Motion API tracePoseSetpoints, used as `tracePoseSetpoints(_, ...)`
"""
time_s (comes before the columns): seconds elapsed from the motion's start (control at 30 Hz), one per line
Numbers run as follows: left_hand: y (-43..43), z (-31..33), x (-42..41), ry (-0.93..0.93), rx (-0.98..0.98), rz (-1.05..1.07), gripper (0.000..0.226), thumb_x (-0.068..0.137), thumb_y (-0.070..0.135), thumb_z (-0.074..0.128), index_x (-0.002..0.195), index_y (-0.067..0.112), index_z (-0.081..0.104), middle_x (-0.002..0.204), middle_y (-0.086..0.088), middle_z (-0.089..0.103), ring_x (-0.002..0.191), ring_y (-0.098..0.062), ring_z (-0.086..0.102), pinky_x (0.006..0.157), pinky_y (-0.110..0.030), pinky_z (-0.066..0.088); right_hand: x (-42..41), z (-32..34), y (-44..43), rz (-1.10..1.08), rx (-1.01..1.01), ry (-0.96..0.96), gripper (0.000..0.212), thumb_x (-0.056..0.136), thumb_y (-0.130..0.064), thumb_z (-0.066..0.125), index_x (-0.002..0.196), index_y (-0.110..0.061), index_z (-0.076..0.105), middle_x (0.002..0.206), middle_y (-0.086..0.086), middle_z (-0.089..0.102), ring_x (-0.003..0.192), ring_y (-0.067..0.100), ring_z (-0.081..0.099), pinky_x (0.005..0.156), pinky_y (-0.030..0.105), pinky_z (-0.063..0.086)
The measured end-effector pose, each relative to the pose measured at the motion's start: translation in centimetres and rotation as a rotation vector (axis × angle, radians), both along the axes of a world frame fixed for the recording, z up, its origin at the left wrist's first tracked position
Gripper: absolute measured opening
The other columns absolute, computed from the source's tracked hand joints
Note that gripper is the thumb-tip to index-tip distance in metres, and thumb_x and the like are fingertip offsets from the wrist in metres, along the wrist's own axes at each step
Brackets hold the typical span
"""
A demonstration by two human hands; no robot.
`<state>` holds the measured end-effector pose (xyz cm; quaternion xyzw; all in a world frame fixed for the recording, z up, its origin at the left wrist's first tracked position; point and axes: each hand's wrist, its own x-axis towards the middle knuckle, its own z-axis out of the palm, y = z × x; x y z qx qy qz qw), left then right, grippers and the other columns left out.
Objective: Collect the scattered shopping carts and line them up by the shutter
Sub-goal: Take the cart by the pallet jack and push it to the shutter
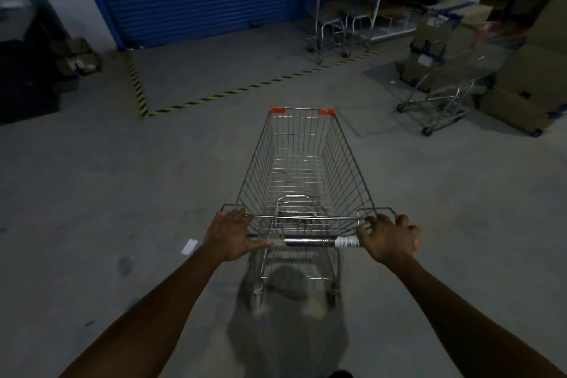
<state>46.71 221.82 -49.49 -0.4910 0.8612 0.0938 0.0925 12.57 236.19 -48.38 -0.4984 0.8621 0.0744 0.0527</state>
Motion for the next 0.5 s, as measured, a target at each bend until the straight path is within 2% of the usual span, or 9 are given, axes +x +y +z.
tracePoseSetpoints(0.27,-15.7,-0.3,-7.0,0.032,-0.028,0.005,0.141,0.045,0.107,-0.007,0.156,0.027,0.03,0.165,-0.001,0.024,0.15,-0.018,0.023,0.12,-0.046,0.014,-7.2,-0.8,-16.2,0.004,-0.027,0.05,0.06,0.092,-0.07,0.028,0.133,-0.038,0.059,0.133,-0.009,0.061,0.121,0.033,0.046,0.09,0.041,0.036)
tracePoseSetpoints(0.5,-31.4,-0.3,-14.1,-0.02,0.024,-0.006,0.134,0.052,0.107,-0.002,0.158,0.029,0.022,0.167,-0.001,0.016,0.152,-0.02,0.018,0.122,-0.049,0.012,-14.4,-0.4,-32.0,0.023,-0.025,0.02,0.062,0.092,-0.067,0.024,0.128,-0.034,0.062,0.128,-0.008,0.064,0.121,0.034,0.044,0.086,0.042,0.043)
